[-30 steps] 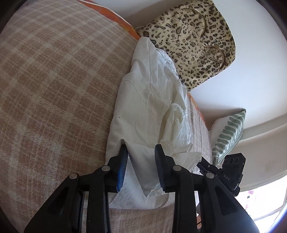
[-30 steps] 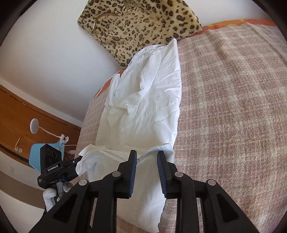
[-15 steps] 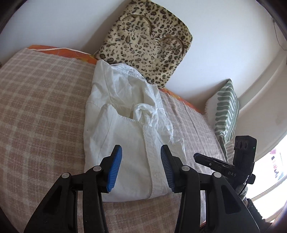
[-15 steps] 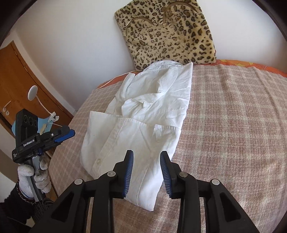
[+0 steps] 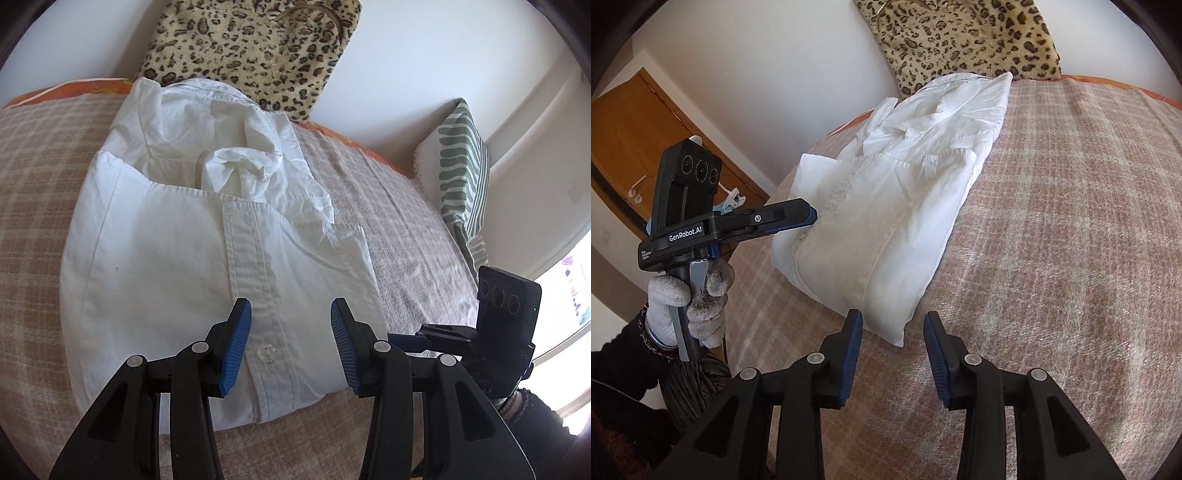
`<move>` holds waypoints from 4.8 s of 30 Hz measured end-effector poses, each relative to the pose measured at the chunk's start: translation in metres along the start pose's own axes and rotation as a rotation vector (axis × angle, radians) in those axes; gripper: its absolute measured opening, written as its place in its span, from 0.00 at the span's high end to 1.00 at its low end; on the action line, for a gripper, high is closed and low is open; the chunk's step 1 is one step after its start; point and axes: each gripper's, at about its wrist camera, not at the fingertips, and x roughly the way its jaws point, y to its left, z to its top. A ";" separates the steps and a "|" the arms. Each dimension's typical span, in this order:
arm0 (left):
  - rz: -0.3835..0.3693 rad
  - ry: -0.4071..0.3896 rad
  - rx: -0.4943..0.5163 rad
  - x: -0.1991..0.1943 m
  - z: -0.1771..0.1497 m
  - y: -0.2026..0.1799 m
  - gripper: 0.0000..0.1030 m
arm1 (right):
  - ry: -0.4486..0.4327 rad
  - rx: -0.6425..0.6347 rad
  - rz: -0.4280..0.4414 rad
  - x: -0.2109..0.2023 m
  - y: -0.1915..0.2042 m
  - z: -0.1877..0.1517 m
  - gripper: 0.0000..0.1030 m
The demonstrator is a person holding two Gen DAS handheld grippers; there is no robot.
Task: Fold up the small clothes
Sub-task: 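Lay the folded hem down and open both grippers, then move both grippers to the collar end of the folded white shirt, then grasp the collar end with both grippers and fold it over onto the hem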
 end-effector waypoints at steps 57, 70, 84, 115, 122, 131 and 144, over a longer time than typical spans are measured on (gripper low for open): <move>0.420 -0.047 0.030 -0.029 0.015 0.075 0.58 | -0.059 -0.183 -0.416 0.043 0.015 0.078 0.71; 0.298 -0.115 -0.028 -0.020 0.096 0.118 0.51 | -0.143 -0.068 -0.331 0.023 -0.041 0.142 0.46; 0.190 -0.038 -0.046 0.054 0.167 0.172 0.53 | -0.135 0.101 -0.205 0.058 -0.119 0.232 0.41; -0.013 -0.084 -0.102 0.098 0.225 0.218 0.86 | -0.146 0.195 -0.163 0.101 -0.173 0.282 0.73; 0.022 -0.102 -0.069 0.106 0.234 0.210 0.96 | -0.125 0.187 -0.124 0.110 -0.165 0.297 0.66; 0.032 -0.190 -0.018 0.074 0.236 0.188 0.98 | -0.156 0.063 -0.181 0.097 -0.130 0.311 1.00; 0.040 -0.297 0.096 0.004 0.209 0.120 0.98 | -0.260 -0.078 -0.176 0.018 -0.061 0.287 1.00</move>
